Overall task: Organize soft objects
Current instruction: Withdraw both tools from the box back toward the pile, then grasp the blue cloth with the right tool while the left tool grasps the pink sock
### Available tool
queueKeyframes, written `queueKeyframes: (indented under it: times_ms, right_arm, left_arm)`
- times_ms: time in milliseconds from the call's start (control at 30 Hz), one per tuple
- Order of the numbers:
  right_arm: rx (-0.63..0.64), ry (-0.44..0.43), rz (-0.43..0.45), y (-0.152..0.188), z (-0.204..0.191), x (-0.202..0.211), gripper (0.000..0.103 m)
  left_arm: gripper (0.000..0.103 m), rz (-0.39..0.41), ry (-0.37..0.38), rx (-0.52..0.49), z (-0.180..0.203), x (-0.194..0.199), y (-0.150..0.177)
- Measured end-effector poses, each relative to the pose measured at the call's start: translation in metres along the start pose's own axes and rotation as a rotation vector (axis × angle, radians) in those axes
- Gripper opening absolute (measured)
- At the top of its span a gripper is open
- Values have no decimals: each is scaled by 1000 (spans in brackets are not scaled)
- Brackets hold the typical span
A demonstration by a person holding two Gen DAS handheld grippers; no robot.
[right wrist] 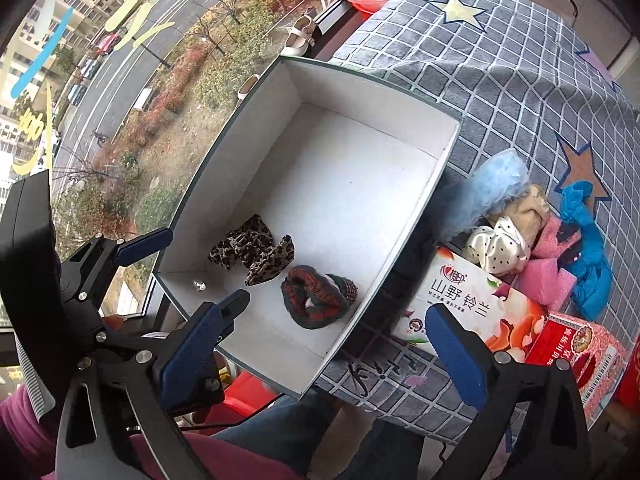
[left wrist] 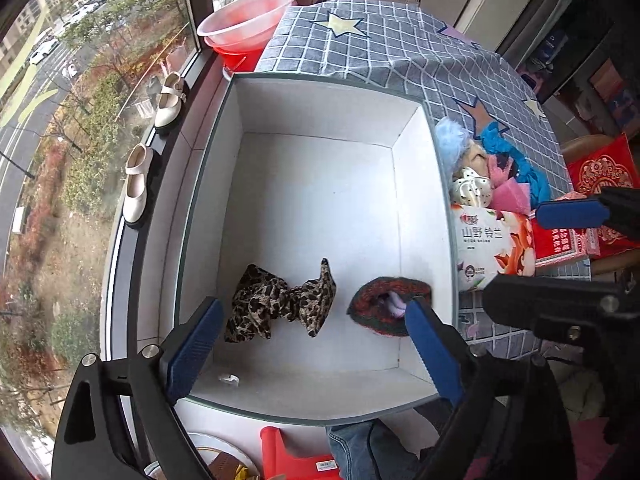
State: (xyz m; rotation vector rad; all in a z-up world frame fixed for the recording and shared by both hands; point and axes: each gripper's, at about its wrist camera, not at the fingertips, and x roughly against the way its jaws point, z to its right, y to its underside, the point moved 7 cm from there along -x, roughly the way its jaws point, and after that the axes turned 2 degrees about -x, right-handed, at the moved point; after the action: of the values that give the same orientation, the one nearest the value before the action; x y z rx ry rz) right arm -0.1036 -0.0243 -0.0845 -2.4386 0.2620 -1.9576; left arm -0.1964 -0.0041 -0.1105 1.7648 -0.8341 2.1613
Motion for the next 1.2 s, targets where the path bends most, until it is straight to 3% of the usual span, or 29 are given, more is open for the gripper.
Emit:
queueKeyframes:
  times_ms: [200,633,800,933,1067,1200]
  right_arm:
    - [-93,-5,38,10,20,21,103]
    - [-308,-25,163,28,75,84,102]
    - [-415,-3,238,38,130,129,102]
    - [-516,73,271,49,198,152,102]
    - [-636,86,236,63,265,141,102]
    - [-714,90,153,76,316,104,102]
  left_arm:
    - [94,-9,82,-79,29,7,-15]
    - [94,-11,130,-222,81,26,-40]
    - [94,0,114,-269,104,22,-59]
    - [94,-9,98,-271,122,15,-73]
    - [94,-21,71,-275,141,8,-93]
    - [94,-52,67,-272,163,-8,-122]
